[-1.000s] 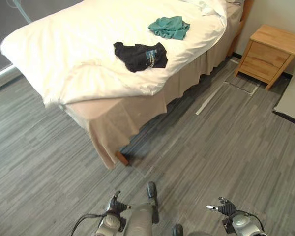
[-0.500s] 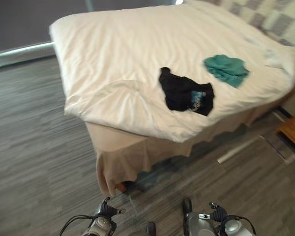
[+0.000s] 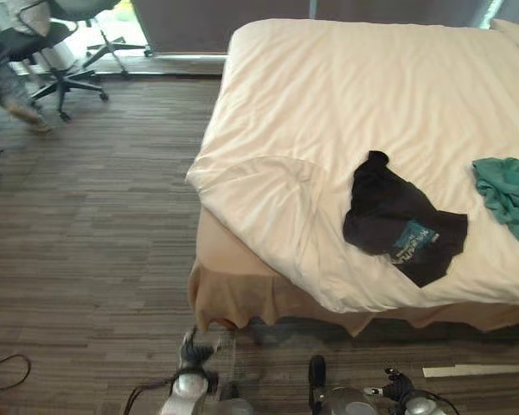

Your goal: Tidy up the quilt and then pick up the clothes from the bed and put them into the laundry hamper.

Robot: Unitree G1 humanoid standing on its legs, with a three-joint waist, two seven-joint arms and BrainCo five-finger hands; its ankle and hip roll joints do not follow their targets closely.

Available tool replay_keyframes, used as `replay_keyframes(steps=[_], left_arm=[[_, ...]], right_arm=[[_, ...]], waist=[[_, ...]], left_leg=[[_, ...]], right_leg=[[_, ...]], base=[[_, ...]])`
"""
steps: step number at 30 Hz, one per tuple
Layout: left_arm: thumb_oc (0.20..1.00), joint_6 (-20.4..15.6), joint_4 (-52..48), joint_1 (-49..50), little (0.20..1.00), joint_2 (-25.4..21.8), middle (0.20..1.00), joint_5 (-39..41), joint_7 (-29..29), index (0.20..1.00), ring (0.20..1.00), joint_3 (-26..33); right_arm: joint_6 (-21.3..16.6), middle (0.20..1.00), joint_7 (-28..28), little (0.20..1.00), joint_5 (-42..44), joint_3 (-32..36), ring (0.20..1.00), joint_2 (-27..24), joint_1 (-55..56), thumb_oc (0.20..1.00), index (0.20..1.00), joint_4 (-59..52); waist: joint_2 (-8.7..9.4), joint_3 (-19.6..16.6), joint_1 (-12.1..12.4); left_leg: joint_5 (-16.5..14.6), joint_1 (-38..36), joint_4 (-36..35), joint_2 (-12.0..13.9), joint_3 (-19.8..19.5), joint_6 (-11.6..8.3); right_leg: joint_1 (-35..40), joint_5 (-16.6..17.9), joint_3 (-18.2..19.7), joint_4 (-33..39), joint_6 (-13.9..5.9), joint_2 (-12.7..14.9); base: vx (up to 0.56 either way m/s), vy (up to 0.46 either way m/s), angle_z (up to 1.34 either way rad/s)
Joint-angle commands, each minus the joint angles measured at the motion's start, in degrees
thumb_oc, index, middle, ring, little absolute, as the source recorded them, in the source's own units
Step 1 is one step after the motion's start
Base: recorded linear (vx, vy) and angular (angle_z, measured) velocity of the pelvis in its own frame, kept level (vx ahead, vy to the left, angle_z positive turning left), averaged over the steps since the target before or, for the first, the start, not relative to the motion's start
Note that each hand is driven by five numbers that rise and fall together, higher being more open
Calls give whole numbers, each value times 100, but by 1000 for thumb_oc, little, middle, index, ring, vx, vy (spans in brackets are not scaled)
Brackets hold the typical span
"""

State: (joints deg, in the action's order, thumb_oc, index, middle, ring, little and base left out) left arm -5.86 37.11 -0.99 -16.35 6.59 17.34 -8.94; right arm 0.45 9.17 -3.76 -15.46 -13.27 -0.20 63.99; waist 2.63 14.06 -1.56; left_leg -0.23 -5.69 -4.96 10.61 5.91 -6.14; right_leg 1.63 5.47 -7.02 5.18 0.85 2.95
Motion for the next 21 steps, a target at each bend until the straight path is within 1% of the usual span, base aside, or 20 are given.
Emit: replay_keyframes(steps=[1,2,3,4,5,7,8,9,10,11,12,13,14,15,16,17,18,19,21], left_arm=[[1000,-460,-246,-718,1000,-829,1000,-72,513,1000,1000,538],[1000,-552,-805,-1006,1000,-1211,1000,-261,603,1000,1000,633],[1000,-543,-816,-1002,1000,-1214,1000,-265,603,1000,1000,638],[1000,-567,-988,-1153,1000,-1343,1000,-390,632,1000,1000,631],[1000,-617,-1391,-1507,1000,-1625,1000,-771,666,1000,1000,522],[1000,-610,-1513,-1579,1000,-1643,1000,-858,653,1000,1000,505],[1000,-437,-1967,-3439,1000,-2538,1000,-470,456,1000,1000,73],[1000,-818,-2156,-2689,1000,-2741,1000,-435,179,1000,1000,398],[1000,-1028,-2283,-2038,1000,-2605,1000,-282,75,1000,1000,700],[1000,-1053,-2014,-1898,1000,-2026,1000,-287,188,1000,1000,509],[1000,-963,-1731,-2107,1000,-1717,1000,-508,210,1000,1000,173],[1000,-979,-1686,-2153,1000,-1697,1000,-520,228,1000,1000,143],[1000,-789,-1123,-2581,1000,-1613,1000,-700,201,1000,1000,-302],[1000,-806,-1084,-2619,1000,-1608,1000,-697,208,1000,1000,-323],[1000,-655,-286,-3051,1000,-1649,1000,-825,182,1000,1000,-757],[1000,-674,-244,-3089,1000,-1642,1000,-820,188,1000,1000,-778],[1000,-574,177,-3380,1000,-1701,1000,-1106,180,1000,1000,-1093],[1000,-491,364,-3574,1000,-1798,1000,-1352,174,1000,1000,-1308],[1000,-299,881,-4087,1000,-1850,1000,-1920,142,1000,1000,-1889]], right_arm=[[-46,1000,100,1000,82,-51,1000,-116,214,1000,1000,217],[-65,1000,42,1000,63,-80,1000,-145,287,1000,1000,278],[-65,1000,41,1000,63,-81,1000,-140,284,1000,1000,280],[-68,1000,12,1000,36,-110,1000,-151,293,1000,1000,323],[-52,1000,-86,1000,16,-150,1000,-183,292,1000,1000,452],[-39,1000,-117,1000,9,-159,1000,-178,260,1000,1000,512],[22,1000,-347,1000,17,-274,1000,-332,231,1000,1000,470],[-4,1000,-334,1000,122,-124,1000,-298,371,1000,1000,418],[8,1000,-384,1000,66,-127,1000,-284,396,1000,1000,477],[37,1000,-419,1000,-48,-305,1000,-261,261,1000,1000,606],[31,1000,-436,1000,-87,-417,1000,-278,190,1000,1000,629],[29,1000,-437,1000,-86,-398,1000,-285,185,1000,1000,632],[22,1000,-393,1000,-121,-450,1000,-363,114,1000,1000,647],[23,1000,-392,1000,-120,-438,1000,-361,108,1000,1000,647],[-14,1000,-299,1000,-186,-505,1000,-428,47,1000,1000,576],[-12,1000,-299,1000,-187,-494,1000,-426,44,1000,1000,573],[-56,1000,-255,1000,-201,-538,1000,-459,-13,1000,1000,519],[-94,1000,-219,1000,-215,-563,1000,-497,-30,1000,1000,468],[-163,1000,-97,1000,-194,-594,1000,-538,-133,1000,1000,417]], waist=[[-102,-176,-144],[-146,-224,-187],[-142,-219,-186],[-157,-229,-214],[-201,-244,-311],[-216,-223,-333],[-310,-285,-503],[-333,-263,-465],[-348,-234,-439],[-333,-153,-588],[-323,-127,-706],[-336,-129,-679],[-360,-93,-872],[-362,-95,-852],[-391,-78,-1068],[-393,-84,-1049],[-390,-68,-1145],[-399,-49,-1215],[-402,-8,-1309]], left_leg=[[-281,-99,256,-33,57,-114],[-202,-176,138,-15,125,-134],[-198,-186,128,-15,128,-135],[-195,-208,98,-19,138,-139],[-200,-243,64,-36,189,-136],[-211,-258,62,-45,230,-129],[-207,-281,34,-40,315,-123],[-202,-282,23,-65,338,-117],[-214,-282,23,-84,323,-121],[-222,-239,23,-92,371,-120],[-227,-211,20,-82,439,-109],[-232,-204,21,-81,452,-108],[-240,-161,13,-79,608,-94],[-242,-152,14,-78,617,-94],[-235,-69,12,-72,772,-84],[-237,-55,15,-71,782,-84],[-234,4,24,-64,851,-78],[-226,41,32,-62,899,-77],[-223,209,73,-75,993,-63]], right_leg=[[570,-926,30,-88,-947,604],[586,-931,11,-94,-967,598],[590,-933,13,-94,-967,598],[580,-927,29,-100,-975,605],[537,-923,64,-125,-984,610],[500,-926,101,-159,-986,613],[469,-924,138,-172,-1015,613],[413,-906,160,-210,-1011,624],[372,-898,180,-224,-1017,632],[198,-883,253,-269,-1004,623],[74,-867,335,-304,-1001,608],[53,-872,349,-317,-1002,606],[-165,-816,491,-360,-1010,578],[-182,-817,501,-368,-1010,575],[-428,-751,655,-419,-1037,545],[-452,-753,666,-430,-1038,543],[-600,-727,751,-484,-1052,524],[-709,-706,805,-524,-1066,510],[-1003,-673,923,-633,-1088,466]], base=[[97,-4,-25],[64,-1,-35],[84,-2,-33],[68,12,-20],[70,24,-1],[52,35,3],[61,55,-4],[56,69,-11],[-60,58,-25],[-95,44,-41],[-88,32,-36],[-67,50,-32],[-38,40,-22],[-69,87,-48],[-29,50,-54],[-58,65,-58],[-63,38,-51],[-101,52,-57],[-127,48,-55]])
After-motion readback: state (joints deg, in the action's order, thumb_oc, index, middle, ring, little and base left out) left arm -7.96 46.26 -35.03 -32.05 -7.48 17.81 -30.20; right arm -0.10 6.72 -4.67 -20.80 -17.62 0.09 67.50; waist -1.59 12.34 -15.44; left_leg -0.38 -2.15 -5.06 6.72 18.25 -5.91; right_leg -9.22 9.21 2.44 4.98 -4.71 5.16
